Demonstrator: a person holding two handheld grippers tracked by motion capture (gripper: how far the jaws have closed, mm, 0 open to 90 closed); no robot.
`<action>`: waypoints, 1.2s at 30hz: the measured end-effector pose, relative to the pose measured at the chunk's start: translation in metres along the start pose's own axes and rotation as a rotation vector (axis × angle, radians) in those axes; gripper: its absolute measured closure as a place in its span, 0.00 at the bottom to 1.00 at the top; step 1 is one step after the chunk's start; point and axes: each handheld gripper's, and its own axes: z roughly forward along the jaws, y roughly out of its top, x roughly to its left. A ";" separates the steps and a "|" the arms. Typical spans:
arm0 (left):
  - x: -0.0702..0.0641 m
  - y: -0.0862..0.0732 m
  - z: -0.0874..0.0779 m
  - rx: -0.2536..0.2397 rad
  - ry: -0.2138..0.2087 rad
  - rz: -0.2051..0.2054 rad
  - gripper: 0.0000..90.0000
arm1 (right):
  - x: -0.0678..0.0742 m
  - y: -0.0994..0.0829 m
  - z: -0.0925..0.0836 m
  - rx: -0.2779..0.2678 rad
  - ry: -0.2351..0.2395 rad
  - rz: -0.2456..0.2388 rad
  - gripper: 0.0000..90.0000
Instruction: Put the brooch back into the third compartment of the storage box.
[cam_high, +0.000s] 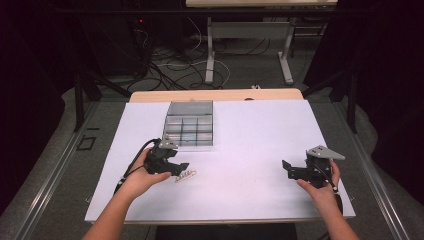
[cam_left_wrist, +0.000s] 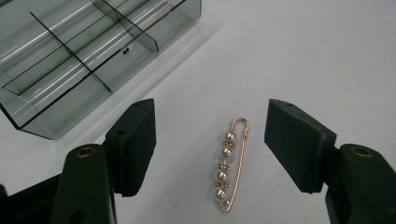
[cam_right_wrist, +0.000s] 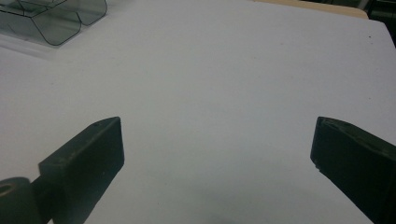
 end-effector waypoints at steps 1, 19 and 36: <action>0.000 0.001 0.000 0.017 -0.003 0.002 0.39 | 0.000 0.000 0.000 0.004 -0.001 0.005 0.03; -0.001 0.002 0.014 0.147 -0.048 0.017 0.57 | -0.002 -0.002 0.002 0.015 -0.004 0.011 0.04; 0.003 0.005 0.028 0.244 -0.090 -0.052 0.74 | -0.003 -0.003 0.003 0.020 0.009 0.028 0.05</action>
